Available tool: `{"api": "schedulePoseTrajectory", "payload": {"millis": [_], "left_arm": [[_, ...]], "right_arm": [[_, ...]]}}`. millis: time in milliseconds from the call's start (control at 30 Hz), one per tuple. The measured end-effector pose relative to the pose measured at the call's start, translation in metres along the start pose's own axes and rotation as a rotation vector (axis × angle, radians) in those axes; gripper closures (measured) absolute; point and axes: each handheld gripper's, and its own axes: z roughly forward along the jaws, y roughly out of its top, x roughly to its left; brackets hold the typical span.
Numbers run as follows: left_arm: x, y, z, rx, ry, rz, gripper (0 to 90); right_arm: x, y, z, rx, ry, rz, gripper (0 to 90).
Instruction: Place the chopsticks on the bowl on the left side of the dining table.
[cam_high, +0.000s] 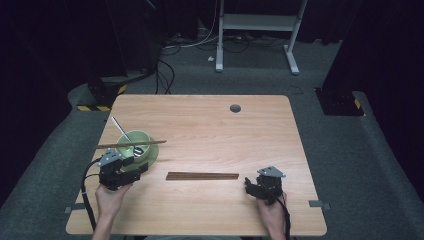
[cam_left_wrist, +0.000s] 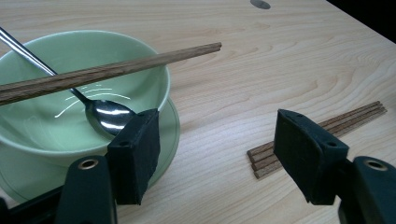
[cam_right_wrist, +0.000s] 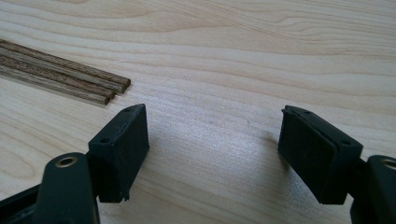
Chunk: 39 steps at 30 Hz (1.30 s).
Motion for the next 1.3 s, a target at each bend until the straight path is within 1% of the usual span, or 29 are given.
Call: {"api": "schedulePoseTrajectory", "payload": {"millis": [200, 400, 500, 767, 900, 1000, 1133, 1300], "left_arm": [[-0.006, -0.002, 0.006, 0.006, 0.001, 0.014, 32.0], [-0.009, -0.006, 0.011, 0.016, -0.002, 0.014, 32.0], [-0.010, -0.008, 0.014, 0.017, -0.012, 0.011, 32.0], [-0.015, -0.012, 0.020, 0.023, -0.021, 0.018, 32.0], [-0.017, -0.014, 0.024, 0.033, -0.018, 0.026, 32.0], [-0.018, -0.016, 0.027, 0.035, -0.022, 0.021, 31.9], [-0.020, -0.019, 0.031, 0.046, -0.015, 0.033, 31.8], [-0.023, -0.022, 0.036, 0.055, -0.015, 0.038, 31.9]], "right_arm": [[0.000, 0.000, 0.000, 0.000, 0.000, 0.000, 23.8], [0.000, 0.000, 0.000, 0.000, 0.000, -0.001, 23.8], [0.000, 0.000, 0.000, 0.000, 0.001, -0.001, 23.8], [0.000, 0.000, 0.000, 0.000, 0.001, -0.001, 23.8], [0.000, 0.000, 0.000, 0.000, 0.001, -0.001, 23.8], [0.000, 0.000, 0.000, 0.000, 0.001, -0.001, 23.8], [0.000, 0.000, 0.000, 0.000, 0.001, -0.001, 23.8], [0.000, 0.000, 0.000, 0.000, 0.001, -0.001, 23.8]]}}
